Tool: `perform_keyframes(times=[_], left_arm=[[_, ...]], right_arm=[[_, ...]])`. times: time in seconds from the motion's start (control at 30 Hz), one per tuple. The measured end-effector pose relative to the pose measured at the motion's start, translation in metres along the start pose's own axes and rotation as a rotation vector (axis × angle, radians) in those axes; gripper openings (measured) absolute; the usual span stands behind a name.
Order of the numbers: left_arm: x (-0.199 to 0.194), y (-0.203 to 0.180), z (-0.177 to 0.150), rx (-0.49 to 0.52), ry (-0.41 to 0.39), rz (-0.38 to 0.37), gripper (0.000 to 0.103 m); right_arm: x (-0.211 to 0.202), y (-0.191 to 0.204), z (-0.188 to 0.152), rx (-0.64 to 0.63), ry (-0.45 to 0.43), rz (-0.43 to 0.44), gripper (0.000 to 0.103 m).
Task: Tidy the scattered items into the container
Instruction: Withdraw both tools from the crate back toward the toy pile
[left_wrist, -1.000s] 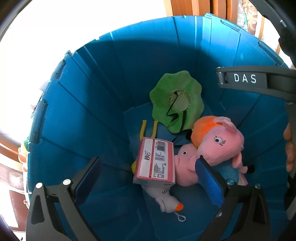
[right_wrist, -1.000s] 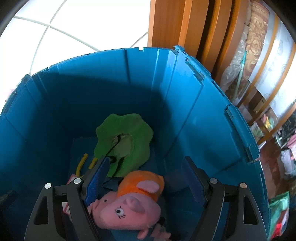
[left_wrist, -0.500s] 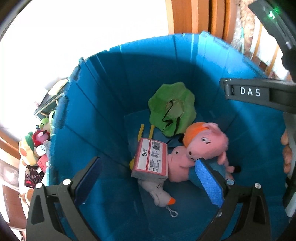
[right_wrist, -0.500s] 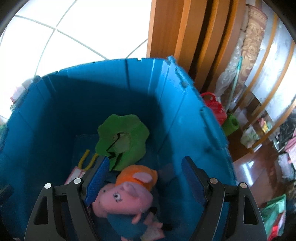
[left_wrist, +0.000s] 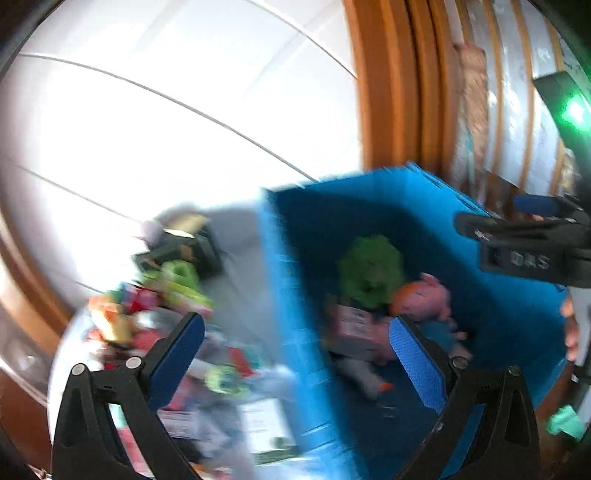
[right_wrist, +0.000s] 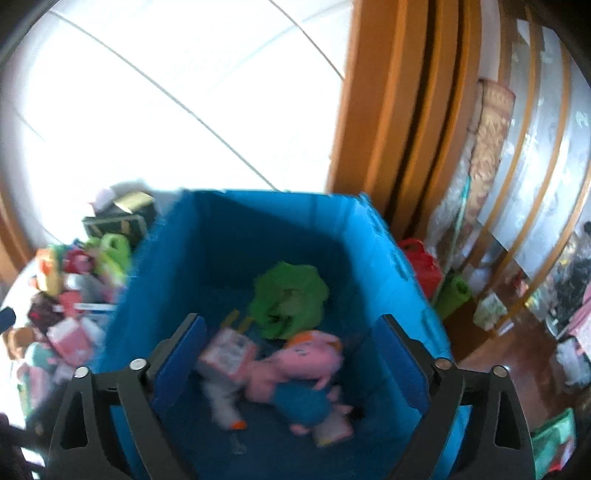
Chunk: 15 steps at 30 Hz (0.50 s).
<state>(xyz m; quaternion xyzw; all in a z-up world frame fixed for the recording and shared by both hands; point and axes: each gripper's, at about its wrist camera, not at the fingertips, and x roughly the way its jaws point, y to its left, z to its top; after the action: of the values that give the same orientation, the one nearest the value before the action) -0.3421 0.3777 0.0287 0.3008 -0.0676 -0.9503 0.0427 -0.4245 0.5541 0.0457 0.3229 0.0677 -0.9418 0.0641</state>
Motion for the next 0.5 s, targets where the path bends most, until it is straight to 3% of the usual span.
perform_keyframes(times=[0.13,0.33,0.5], left_arm=[[-0.046,0.072,-0.036,-0.043,-0.065,0.096,0.102],[-0.068,0.164,-0.092,-0.098,-0.021,0.161,0.102],[-0.078,0.238,-0.131,-0.186,-0.002,0.226,0.102]], right_arm=[[-0.044,0.072,-0.017,-0.021,-0.076,0.074,0.102],[-0.078,0.18,-0.053,-0.088,-0.117,0.238,0.102],[-0.085,0.238,-0.071,-0.114,-0.157,0.334,0.102]])
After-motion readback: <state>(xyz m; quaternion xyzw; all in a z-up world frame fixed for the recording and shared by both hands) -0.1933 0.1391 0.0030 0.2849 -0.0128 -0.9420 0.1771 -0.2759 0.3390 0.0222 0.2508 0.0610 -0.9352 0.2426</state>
